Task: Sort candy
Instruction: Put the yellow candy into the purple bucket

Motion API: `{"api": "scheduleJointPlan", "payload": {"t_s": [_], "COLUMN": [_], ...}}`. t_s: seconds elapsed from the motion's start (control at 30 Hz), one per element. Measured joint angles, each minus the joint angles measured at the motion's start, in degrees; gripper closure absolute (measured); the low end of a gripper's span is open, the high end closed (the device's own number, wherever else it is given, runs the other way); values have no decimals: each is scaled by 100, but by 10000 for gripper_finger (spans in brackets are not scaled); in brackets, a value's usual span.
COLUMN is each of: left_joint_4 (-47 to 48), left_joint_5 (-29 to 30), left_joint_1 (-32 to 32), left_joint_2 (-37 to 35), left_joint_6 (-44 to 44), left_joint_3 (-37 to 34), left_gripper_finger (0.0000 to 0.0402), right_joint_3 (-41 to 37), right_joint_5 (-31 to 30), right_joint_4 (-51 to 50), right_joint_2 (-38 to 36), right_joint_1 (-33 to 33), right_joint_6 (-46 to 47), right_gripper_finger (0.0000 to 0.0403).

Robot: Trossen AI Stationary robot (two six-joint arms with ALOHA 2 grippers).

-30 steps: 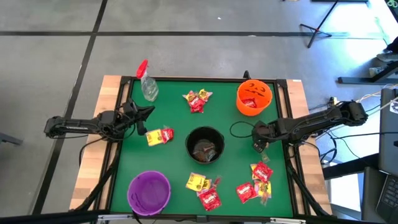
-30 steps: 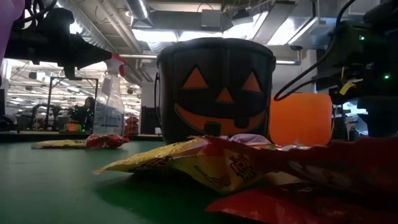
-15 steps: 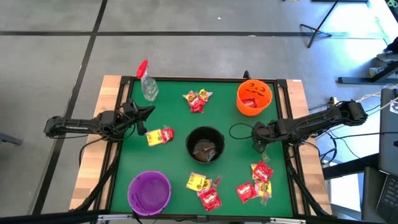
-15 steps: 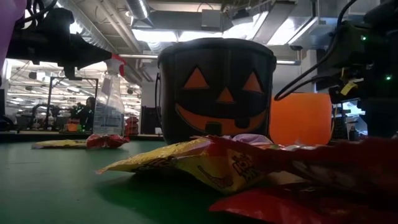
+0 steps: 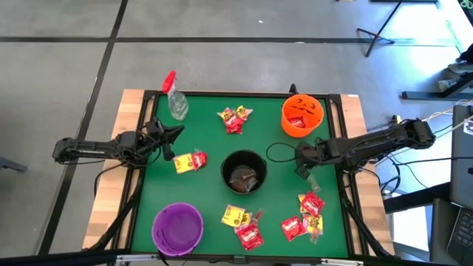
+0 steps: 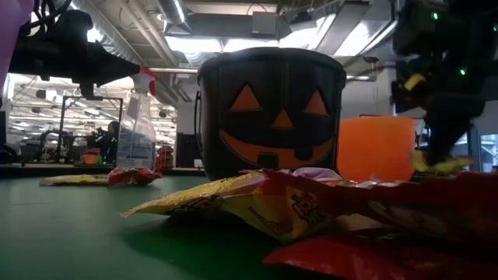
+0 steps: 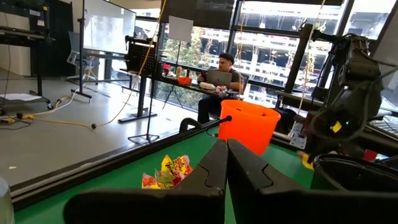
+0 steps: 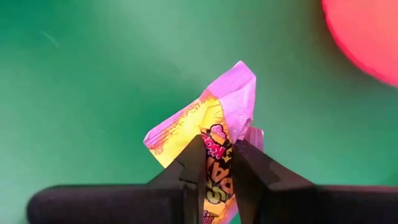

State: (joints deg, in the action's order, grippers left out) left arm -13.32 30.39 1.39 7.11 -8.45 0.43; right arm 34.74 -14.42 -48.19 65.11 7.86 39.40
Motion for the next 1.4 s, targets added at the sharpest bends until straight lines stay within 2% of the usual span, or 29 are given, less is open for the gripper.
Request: {"api": "scheduleJointPlan", "payload": {"t_s": [0.17, 0.33, 0.47, 0.57, 0.7, 0.77, 0.83, 0.93, 1.17, 1.3, 1.4], "left_joint_4": [-2, -35, -35, -39, -82, -96, -123, -76, -101, -100, -103], "left_joint_5": [47, 30, -435, -654, -835, -1182, -1554, -1738, -1903, -2088, -2133], "left_joint_1": [0, 0, 0, 0, 0, 0, -6, -4, -4, -4, -32], "left_joint_2": [0, 0, -2, -2, -1, 5, 117, 391, 1465, 2276, 2924], "left_joint_6": [0, 1, -4, -7, -40, -125, -149, -74, 656, 778, 1246], "left_joint_3": [0, -1, -1, -2, 0, 50, 200, 486, 1515, 2068, 2424], "left_gripper_finger": [400, 400, 400, 400, 400, 400, 400, 400, 400, 400, 400], "right_joint_3": [502, 1045, 1272, 1279, 1281, 1281, 1283, 1283, 1283, 1283, 1283], "right_joint_5": [-298, -862, -1583, -1898, -1551, -1243, -1104, -1090, -1055, -1010, -992], "right_joint_4": [-33, 12, 459, 1220, 2479, 2997, 3369, 3603, 3891, 4188, 4481], "right_joint_2": [-123, -351, -476, -510, -497, -495, -495, -495, -495, -479, -407], "right_joint_1": [0, 0, 0, 0, 0, 0, 7, 4, 0, 0, 0], "right_joint_6": [-520, -966, -1439, -1924, -2842, -3213, -3423, -3679, -3954, -4162, -4405], "right_gripper_finger": [353, 350, 351, 351, 351, 352, 352, 352, 352, 352, 352]}}
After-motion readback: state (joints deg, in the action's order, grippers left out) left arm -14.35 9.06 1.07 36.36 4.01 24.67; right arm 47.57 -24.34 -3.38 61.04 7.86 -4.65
